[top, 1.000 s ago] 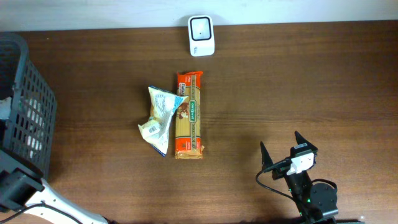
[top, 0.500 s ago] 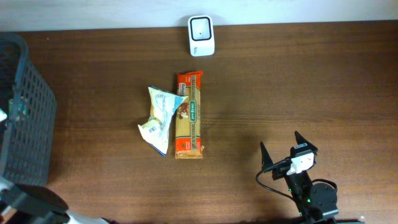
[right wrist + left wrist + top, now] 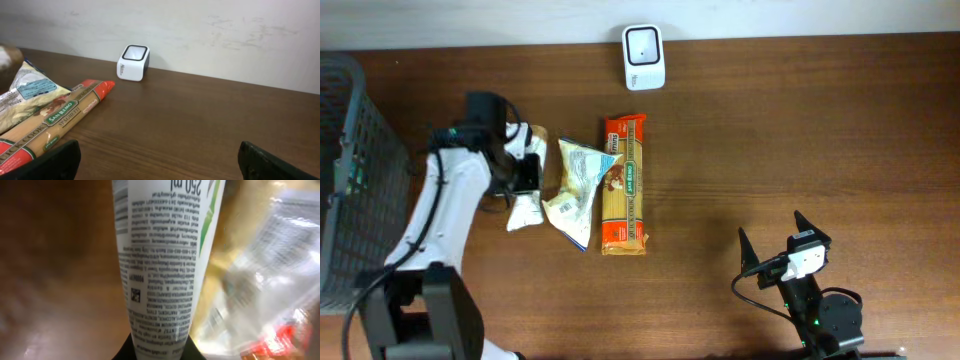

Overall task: Scan the item barcode
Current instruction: 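Take a white tube from the basket with the left gripper, set it down, then lift the green tissue pack from the basket with the left gripper, place right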

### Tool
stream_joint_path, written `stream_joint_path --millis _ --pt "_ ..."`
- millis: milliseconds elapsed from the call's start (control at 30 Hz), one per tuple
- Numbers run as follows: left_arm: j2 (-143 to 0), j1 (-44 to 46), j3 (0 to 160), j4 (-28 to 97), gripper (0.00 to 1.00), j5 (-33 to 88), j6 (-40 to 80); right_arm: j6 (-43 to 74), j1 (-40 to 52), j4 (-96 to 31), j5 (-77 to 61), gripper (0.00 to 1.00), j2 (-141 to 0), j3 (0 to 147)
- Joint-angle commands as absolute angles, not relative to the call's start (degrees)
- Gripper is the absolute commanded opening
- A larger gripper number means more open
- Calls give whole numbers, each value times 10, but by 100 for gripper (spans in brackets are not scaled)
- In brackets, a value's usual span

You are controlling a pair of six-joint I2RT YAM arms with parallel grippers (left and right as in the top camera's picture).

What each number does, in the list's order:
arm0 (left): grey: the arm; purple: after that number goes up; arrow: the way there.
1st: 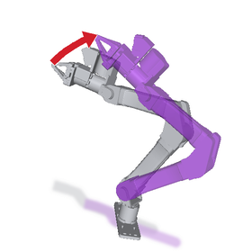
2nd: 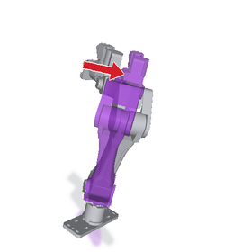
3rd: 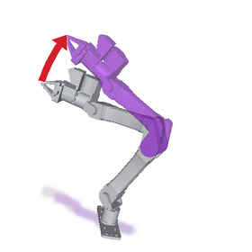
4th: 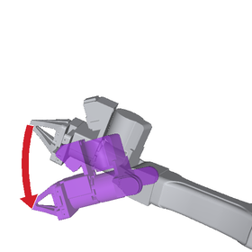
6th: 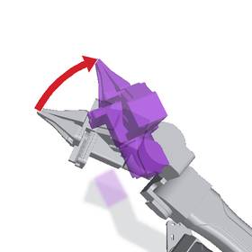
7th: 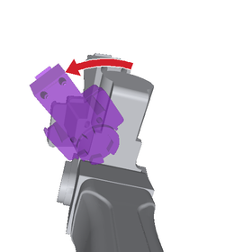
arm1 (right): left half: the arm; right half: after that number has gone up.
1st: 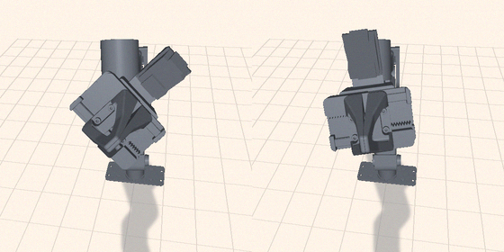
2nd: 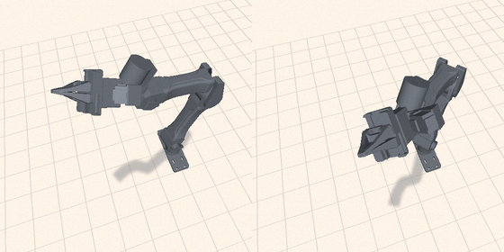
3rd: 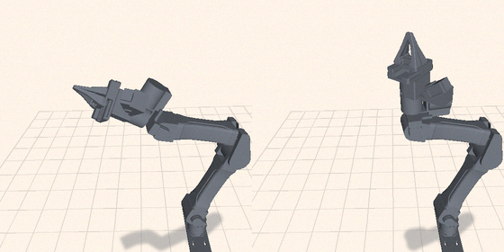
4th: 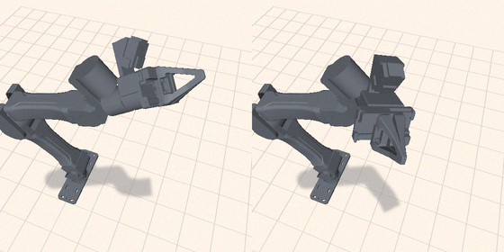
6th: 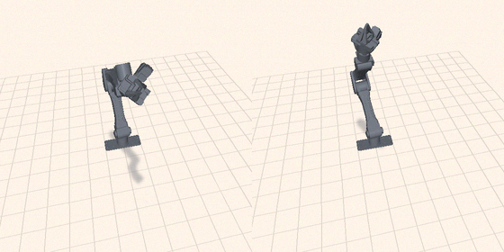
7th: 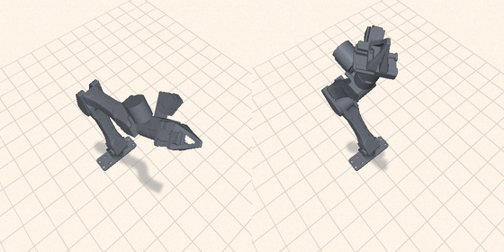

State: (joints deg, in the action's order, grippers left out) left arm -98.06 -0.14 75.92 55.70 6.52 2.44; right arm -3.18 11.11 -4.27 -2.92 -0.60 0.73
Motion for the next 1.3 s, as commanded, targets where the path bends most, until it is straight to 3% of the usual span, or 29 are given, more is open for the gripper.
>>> stream_joint_path --millis 0,133,167,200,267,300,433,567,633,733,833,1000,1033,1267 --pt "-976 26 641 420 0 62 70 -32 109 -43 -30 99 -2 3" --pt "-977 59 565 316 1 61 124 -32 109 -43 -30 99 -2 3" --pt "-977 69 563 314 6 59 124 -32 109 -43 -30 99 -2 3" --pt "-977 72 563 310 38 46 123 -32 109 -43 -30 99 -2 3" --pt "-973 70 568 315 68 39 123 -32 109 -43 -30 99 -2 3" --pt "-960 70 585 330 97 18 123 -32 109 -43 -30 99 -2 3" --pt "-872 70 785 470 99 -81 70 -32 109 -43 -30 99 -2 3" --pt "-813 54 980 472 99 -146 -22 -32 109 -43 -30 99 -2 3" --pt "-810 0 1045 465 99 -196 -22 -32 109 -43 -30 99 -2 3" --pt "-819 -160 1055 407 99 -203 -22 -32 109 -43 -30 99 -2 3" --pt "-857 -302 1055 398 99 -127 -22 -32 109 -43 -30 99 -2 3" --pt "-980 -424 1055 423 99 -53 -23 -32 109 -43 -30 99 -2 3" --pt "-1017 -444 1055 443 97 -20 -78 -32 109 -43 -30 99 -2 3" --pt "-1192 -455 1055 457 89 73 -222 -32 109 -43 -30 99 -2 3"
